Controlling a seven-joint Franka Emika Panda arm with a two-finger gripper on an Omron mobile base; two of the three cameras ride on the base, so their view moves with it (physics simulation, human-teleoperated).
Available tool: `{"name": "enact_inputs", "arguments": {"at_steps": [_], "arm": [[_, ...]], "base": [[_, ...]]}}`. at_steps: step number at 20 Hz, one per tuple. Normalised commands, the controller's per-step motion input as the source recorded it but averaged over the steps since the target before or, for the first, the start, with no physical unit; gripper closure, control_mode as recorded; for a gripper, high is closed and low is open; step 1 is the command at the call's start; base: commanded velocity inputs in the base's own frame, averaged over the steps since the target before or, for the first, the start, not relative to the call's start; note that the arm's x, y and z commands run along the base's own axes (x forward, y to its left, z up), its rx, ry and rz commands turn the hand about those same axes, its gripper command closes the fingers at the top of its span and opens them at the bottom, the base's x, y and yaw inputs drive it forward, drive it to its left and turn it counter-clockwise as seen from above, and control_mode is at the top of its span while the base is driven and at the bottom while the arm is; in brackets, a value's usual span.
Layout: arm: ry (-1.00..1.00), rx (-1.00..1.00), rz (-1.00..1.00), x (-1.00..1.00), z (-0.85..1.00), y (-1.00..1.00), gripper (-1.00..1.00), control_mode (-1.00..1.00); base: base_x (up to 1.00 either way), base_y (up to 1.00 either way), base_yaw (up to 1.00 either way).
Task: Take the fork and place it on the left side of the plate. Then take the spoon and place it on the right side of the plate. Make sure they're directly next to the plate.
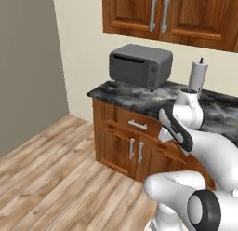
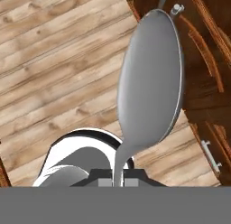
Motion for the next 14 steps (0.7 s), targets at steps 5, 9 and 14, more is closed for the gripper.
{"name": "enact_inputs", "arguments": {"at_steps": [5, 9, 14], "arm": [[0.00, 0.00, 0.00, 0.00, 0.00, 0.00, 1.00, 1.00], [0.00, 0.00, 0.00, 0.00, 0.00, 0.00, 1.00, 1.00], [0.00, 0.00, 0.00, 0.00, 0.00, 0.00, 1.00, 1.00]], "base": [[0.85, 0.57, 0.62], [1.00, 0.35, 0.55], [1.00, 0.11, 0.47]]}}
